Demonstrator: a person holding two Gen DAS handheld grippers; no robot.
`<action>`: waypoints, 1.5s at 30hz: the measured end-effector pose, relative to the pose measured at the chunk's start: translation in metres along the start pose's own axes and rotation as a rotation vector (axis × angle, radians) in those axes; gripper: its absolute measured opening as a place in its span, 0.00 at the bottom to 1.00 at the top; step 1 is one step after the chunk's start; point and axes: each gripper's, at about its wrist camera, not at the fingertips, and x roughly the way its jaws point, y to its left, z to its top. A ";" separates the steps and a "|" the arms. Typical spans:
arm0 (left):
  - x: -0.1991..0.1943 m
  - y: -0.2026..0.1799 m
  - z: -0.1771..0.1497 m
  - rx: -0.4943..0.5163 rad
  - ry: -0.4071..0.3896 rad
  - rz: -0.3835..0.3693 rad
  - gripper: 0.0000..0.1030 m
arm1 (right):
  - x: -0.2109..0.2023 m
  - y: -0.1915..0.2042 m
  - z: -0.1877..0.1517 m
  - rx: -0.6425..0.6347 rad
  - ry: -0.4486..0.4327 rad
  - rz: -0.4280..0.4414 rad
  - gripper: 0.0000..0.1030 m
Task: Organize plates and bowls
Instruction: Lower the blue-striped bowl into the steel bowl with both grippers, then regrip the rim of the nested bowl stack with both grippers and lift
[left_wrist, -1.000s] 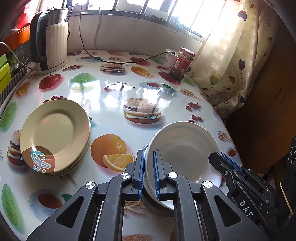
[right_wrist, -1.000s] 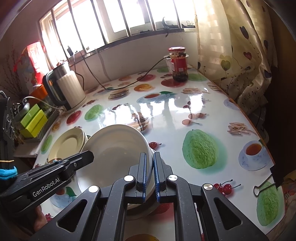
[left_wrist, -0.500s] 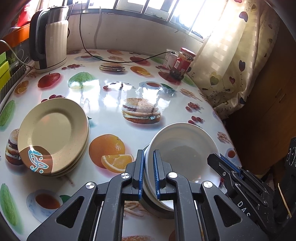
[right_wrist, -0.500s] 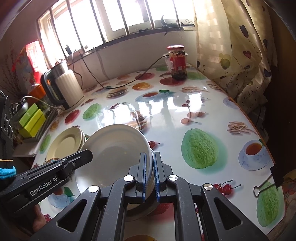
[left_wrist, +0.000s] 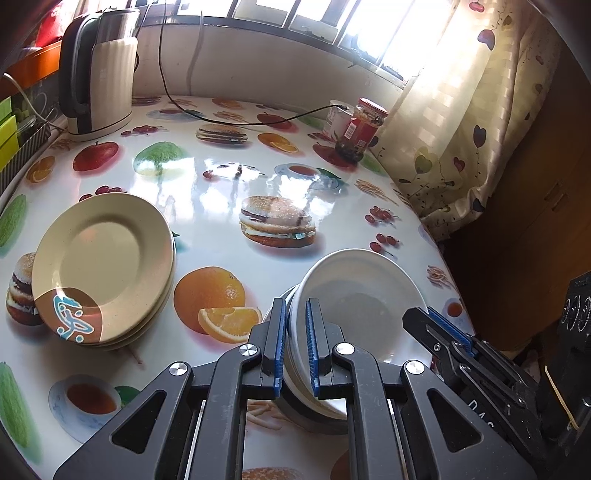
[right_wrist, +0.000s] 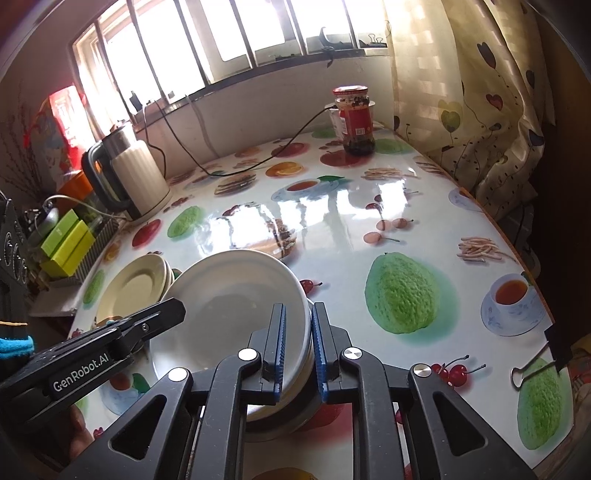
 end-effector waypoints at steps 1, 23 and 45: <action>0.000 0.000 0.000 -0.001 0.000 0.000 0.10 | -0.001 0.000 0.000 0.002 -0.002 0.003 0.19; -0.011 0.003 -0.003 -0.006 -0.022 -0.002 0.11 | -0.014 -0.001 -0.002 0.017 -0.025 0.000 0.25; -0.049 0.000 -0.016 0.090 -0.123 0.043 0.26 | -0.045 -0.009 -0.008 0.036 -0.088 0.001 0.43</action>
